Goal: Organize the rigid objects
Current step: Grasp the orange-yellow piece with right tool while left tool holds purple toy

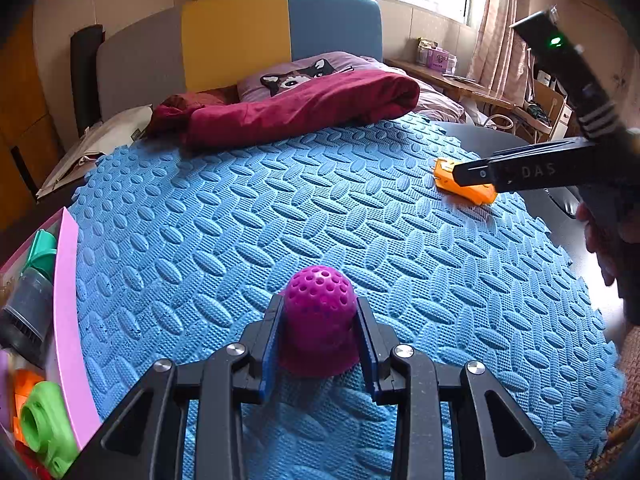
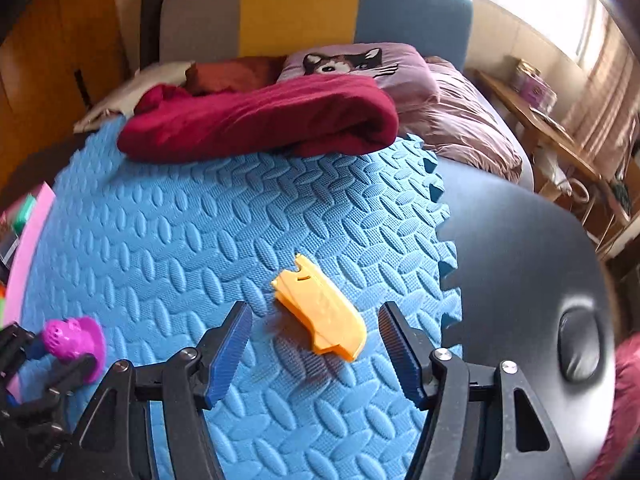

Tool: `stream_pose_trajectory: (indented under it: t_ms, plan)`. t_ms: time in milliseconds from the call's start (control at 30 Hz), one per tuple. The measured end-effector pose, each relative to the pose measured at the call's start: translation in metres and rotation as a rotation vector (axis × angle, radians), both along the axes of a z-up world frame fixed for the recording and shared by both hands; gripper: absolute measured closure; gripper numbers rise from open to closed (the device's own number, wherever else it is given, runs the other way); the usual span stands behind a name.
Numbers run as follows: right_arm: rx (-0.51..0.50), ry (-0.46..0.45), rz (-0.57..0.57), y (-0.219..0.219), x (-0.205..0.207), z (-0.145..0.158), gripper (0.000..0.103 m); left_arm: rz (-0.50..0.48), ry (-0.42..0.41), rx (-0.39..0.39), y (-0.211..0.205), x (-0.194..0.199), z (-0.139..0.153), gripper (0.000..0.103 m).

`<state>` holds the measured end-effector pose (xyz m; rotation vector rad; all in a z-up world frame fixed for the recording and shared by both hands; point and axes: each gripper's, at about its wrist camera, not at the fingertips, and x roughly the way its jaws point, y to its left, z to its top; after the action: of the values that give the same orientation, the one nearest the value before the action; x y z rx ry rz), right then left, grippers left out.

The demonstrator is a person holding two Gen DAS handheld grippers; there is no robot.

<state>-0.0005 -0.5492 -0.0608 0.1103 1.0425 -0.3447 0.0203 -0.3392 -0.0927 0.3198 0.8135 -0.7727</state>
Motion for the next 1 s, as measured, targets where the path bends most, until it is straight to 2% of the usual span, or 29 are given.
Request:
stream_pose_trajectory:
  t_ms: [167, 200, 233, 267, 400, 533, 567, 667, 800, 1000]
  plan:
    - [0.006, 0.051, 0.027, -0.009, 0.015, -0.018, 0.036, 0.000, -0.001, 0.000, 0.000, 0.000, 0.000, 0.069]
    - [0.014, 0.060, 0.020, -0.010, 0.016, -0.022, 0.040, 0.000, 0.000, -0.001, 0.001, 0.000, 0.000, 0.069]
    - [0.032, 0.051, 0.025, -0.009, 0.017, -0.023, 0.054, 0.000, 0.002, -0.001, 0.001, 0.000, 0.000, 0.069]
    - [0.038, 0.029, 0.015, -0.006, 0.016, -0.020, 0.074, 0.000, 0.003, -0.003, 0.000, 0.000, 0.000, 0.069]
    - [0.034, -0.019, 0.036, 0.026, 0.015, -0.013, 0.074, 0.000, 0.001, -0.004, 0.000, 0.000, 0.000, 0.069]
    - [0.117, -0.013, 0.062, 0.056, 0.016, -0.022, 0.073, 0.001, 0.002, -0.005, 0.000, 0.000, 0.000, 0.069]
    - [0.085, -0.030, 0.051, 0.062, 0.015, -0.023, 0.073, 0.001, 0.003, -0.005, 0.000, 0.000, 0.000, 0.069]
    - [0.102, -0.082, 0.004, 0.063, 0.009, -0.024, 0.072, 0.001, 0.001, -0.001, -0.001, 0.000, 0.000, 0.069]
    - [0.054, -0.136, 0.023, 0.069, -0.001, -0.026, 0.073, 0.003, -0.003, 0.003, -0.002, 0.000, 0.000, 0.069]
    - [0.032, -0.164, 0.021, 0.069, 0.001, -0.031, 0.073, 0.005, -0.009, 0.007, -0.003, 0.000, -0.001, 0.069]
